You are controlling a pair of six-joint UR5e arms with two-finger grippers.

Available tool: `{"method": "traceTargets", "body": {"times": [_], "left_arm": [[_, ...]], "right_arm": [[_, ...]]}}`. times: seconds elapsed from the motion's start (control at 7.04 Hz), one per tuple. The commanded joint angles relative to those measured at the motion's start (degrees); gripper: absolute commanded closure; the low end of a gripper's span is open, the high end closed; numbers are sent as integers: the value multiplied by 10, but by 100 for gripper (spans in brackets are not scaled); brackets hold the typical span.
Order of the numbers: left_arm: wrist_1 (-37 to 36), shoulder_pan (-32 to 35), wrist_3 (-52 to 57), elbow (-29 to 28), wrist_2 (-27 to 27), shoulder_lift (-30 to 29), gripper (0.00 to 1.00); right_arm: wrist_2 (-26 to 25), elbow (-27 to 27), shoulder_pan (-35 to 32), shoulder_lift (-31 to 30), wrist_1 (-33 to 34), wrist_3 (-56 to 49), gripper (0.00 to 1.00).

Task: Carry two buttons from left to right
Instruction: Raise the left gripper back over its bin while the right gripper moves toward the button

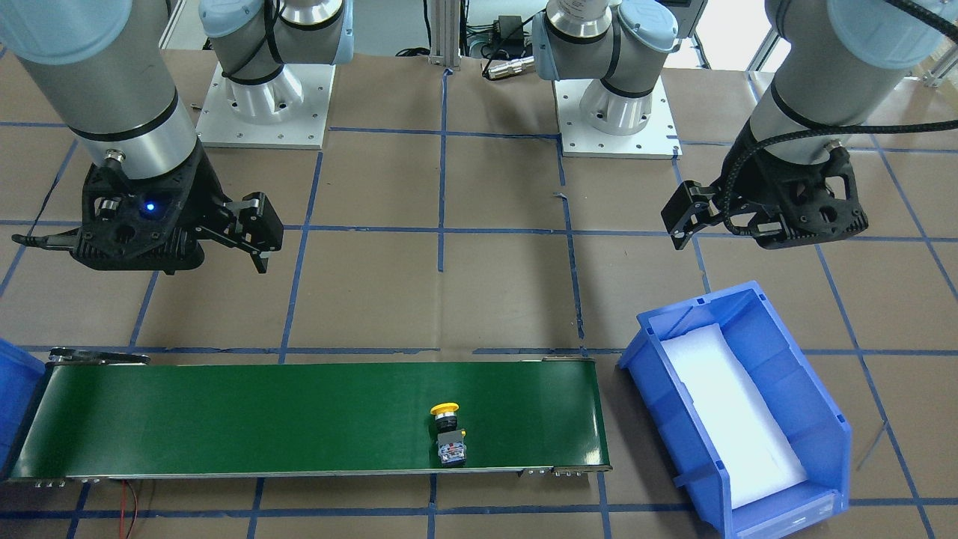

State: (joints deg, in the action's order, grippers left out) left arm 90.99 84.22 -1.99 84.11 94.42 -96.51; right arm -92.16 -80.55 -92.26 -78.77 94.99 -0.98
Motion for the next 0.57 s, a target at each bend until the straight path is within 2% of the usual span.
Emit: {"method": "traceTargets", "body": {"times": [0.0, 0.28, 0.43], "left_arm": [[-9, 0, 1, -1, -1, 0, 0], [-9, 4, 1, 8, -3, -2, 0], [-9, 4, 1, 9, -3, -3, 0]], "right_arm": [[1, 4, 0, 21, 8, 2, 0], [43, 10, -25, 84, 81, 5, 0], [40, 16, -49, 124, 139, 7, 0]]}}
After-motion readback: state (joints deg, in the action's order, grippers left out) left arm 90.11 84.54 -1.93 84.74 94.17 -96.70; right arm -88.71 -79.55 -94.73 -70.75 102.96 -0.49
